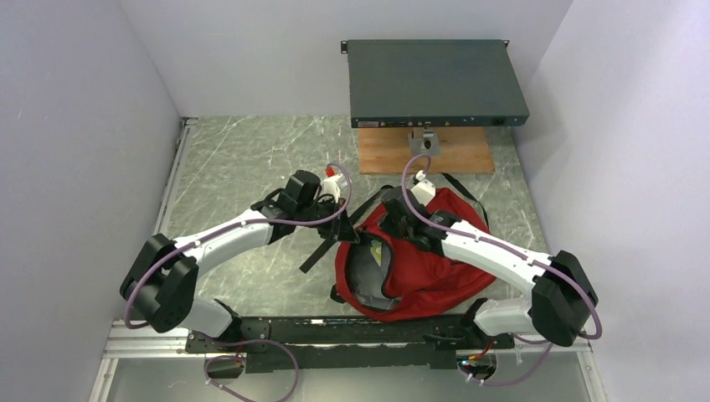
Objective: Pack the student bag
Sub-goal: Zip the student bag at the center of the board.
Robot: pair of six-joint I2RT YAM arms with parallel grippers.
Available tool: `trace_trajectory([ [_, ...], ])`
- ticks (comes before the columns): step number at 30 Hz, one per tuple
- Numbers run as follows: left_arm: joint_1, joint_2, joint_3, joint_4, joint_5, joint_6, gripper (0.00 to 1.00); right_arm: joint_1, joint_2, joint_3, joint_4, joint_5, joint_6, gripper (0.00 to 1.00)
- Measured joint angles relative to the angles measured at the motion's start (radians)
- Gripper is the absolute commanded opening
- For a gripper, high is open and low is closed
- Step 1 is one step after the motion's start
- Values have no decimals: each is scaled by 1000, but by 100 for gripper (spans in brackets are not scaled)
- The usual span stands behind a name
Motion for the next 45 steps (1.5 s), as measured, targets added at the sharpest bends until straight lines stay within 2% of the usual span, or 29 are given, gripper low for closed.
trace_trajectory([
  [1,0,-7,0,-3,1,0,0,4,8,-6,10,14,12,0],
  [8,2,-85,-13,-39,-4,0,0,32,87,2,109,126,31,0],
  [14,10,-255,-122,-24,-46,-36,0,54,147,20,222,208,1,0],
  [17,11,-341,-201,37,-68,-87,0,63,174,35,258,224,-31,1],
  [21,-6,-387,-252,44,-38,-141,0,55,182,57,291,230,-146,32],
  [22,-13,-393,-254,35,-31,-144,0,50,182,68,290,225,-173,46],
  [23,-20,-401,-254,21,-27,-143,0,46,179,88,279,214,-220,55],
  [26,-22,-420,-246,-20,-32,-130,0,43,138,125,231,150,-337,70],
  [27,-22,-427,-237,-40,-37,-123,0,46,114,140,187,124,-369,72],
  [33,-6,-436,-161,-149,-88,-66,1,76,-10,239,-48,2,-457,70],
  [35,4,-448,-147,-185,-126,-51,10,98,-62,236,-76,-67,-463,69],
  [36,10,-459,-143,-206,-151,-42,20,116,-92,227,-70,-109,-463,67],
  [37,18,-472,-142,-231,-182,-34,24,132,-115,217,-59,-150,-463,64],
  [38,24,-485,-140,-254,-211,-26,30,154,-145,197,-24,-204,-460,58],
  [39,32,-499,-138,-282,-241,-23,33,167,-160,183,-3,-240,-458,49],
  [40,41,-513,-137,-303,-269,-21,36,185,-171,168,29,-280,-451,44],
  [45,105,-603,-137,-385,-372,-25,53,258,-96,139,129,-379,-409,43],
])
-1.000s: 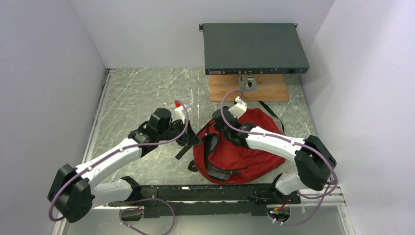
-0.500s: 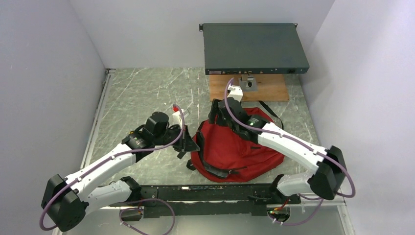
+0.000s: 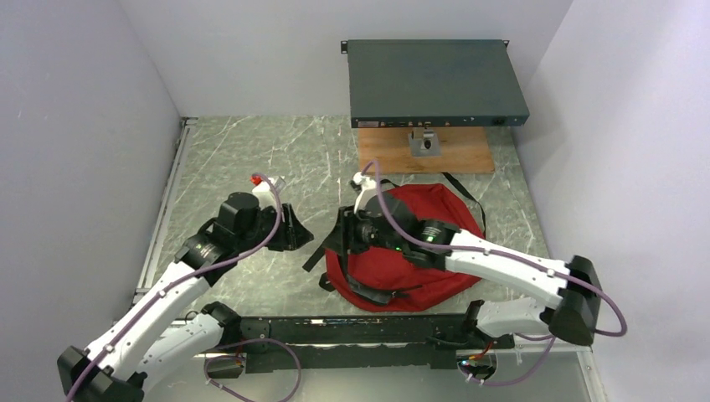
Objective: Pack the student bag
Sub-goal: Zip the student bag at the center of the board.
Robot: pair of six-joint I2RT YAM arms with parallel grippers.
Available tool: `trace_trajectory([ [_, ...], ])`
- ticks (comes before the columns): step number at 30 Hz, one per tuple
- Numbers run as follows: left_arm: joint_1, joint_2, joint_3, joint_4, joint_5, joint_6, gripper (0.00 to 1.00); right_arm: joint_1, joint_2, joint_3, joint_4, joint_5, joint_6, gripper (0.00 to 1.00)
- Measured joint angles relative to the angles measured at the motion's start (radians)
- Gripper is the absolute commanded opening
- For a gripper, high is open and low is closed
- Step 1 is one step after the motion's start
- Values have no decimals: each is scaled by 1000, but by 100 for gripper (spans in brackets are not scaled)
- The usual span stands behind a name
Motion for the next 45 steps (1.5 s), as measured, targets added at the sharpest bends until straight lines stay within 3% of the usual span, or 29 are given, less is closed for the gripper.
trace_trajectory([
  [5,36,-78,-22,-15,-23,-6,66,42,145,28,-27,31,10,45],
  [8,44,-98,-49,-18,-19,-10,73,44,210,69,-71,73,10,62],
  [19,46,-135,-103,3,33,-37,78,44,273,132,-210,272,2,80],
  [28,46,-122,-145,54,75,-66,76,-7,292,99,-166,280,-5,78],
  [35,46,-118,-172,79,103,-90,77,-77,291,-11,-32,177,-16,76],
  [37,46,-118,-173,88,106,-90,79,-87,291,-26,-8,148,-15,76],
  [39,46,-116,-184,112,114,-92,95,-94,290,-35,12,126,-12,76],
  [42,46,-87,-217,171,151,-105,93,-96,269,-45,21,103,-4,76],
  [45,45,-4,-242,251,196,-116,90,-96,210,-53,18,87,14,63],
])
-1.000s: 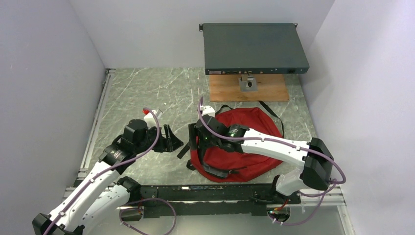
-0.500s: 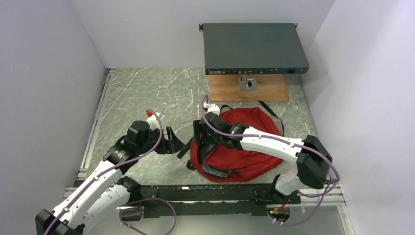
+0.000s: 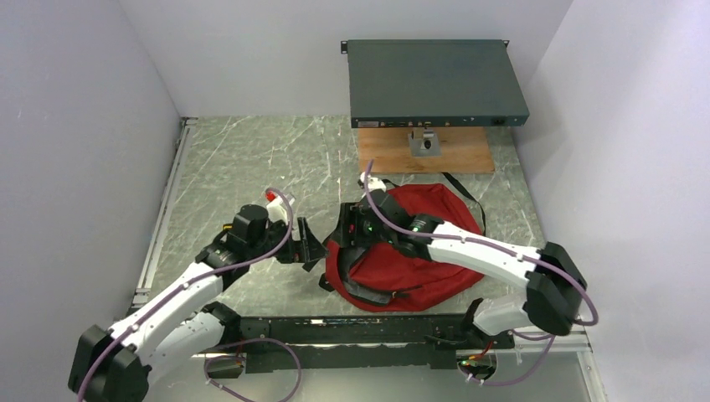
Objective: Pack the student bag
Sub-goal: Zip the student bag at the center of the board.
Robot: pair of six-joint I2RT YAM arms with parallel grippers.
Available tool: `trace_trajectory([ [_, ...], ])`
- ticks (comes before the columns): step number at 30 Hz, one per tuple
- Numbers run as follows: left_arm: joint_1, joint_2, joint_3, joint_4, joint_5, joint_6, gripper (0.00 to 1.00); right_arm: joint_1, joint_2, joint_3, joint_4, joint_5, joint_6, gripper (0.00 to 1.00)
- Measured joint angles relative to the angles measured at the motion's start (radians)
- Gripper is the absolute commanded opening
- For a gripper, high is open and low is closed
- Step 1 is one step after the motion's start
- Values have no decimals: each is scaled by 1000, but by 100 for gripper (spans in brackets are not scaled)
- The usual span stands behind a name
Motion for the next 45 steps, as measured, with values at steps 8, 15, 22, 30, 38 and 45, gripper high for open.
trace_trajectory([
  [8,-14,231,22,148,35,2,81,1,-188,-101,24,-30,74,29],
  [15,-30,408,105,229,60,6,54,2,-137,-130,37,-40,74,26],
  [22,-33,520,121,271,76,28,30,4,-81,-130,58,-34,55,42],
  [30,-33,597,121,323,108,37,0,-10,-66,-156,127,-46,48,51],
  [38,-9,597,46,507,215,1,0,-74,-62,-240,233,-111,47,58],
  [45,19,676,-18,715,311,-105,0,-137,-58,-333,419,-252,18,65],
])
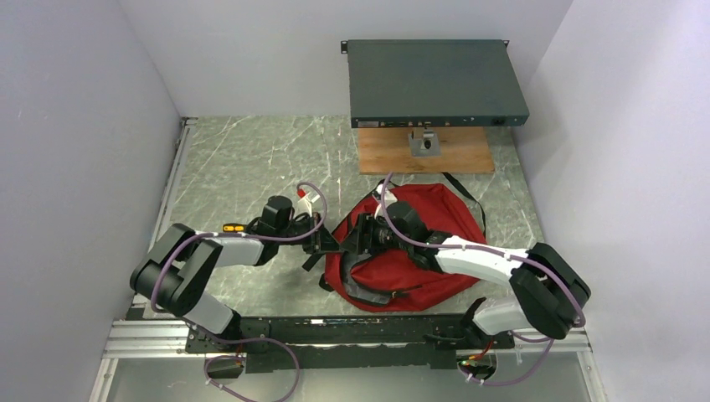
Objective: Pack the student bag
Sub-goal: Zip the student bag at the center of the board.
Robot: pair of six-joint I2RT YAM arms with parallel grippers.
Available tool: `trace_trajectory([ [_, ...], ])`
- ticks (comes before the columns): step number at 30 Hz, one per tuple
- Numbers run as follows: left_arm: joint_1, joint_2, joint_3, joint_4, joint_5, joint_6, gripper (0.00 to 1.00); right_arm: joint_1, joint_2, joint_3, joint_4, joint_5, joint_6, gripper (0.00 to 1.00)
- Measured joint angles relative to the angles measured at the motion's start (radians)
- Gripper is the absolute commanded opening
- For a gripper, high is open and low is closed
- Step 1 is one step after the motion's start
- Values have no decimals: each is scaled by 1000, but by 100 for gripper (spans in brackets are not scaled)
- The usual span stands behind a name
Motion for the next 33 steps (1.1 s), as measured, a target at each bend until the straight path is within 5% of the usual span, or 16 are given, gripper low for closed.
trace_trajectory([
  [13,4,44,-25,163,59,-98,0,-28,80,-40,231,-123,-24,64],
  [25,6,45,-27,174,73,-105,0,-53,4,-118,308,-117,4,21],
  [33,8,46,-34,188,77,-115,0,-59,52,-116,313,-111,23,18],
])
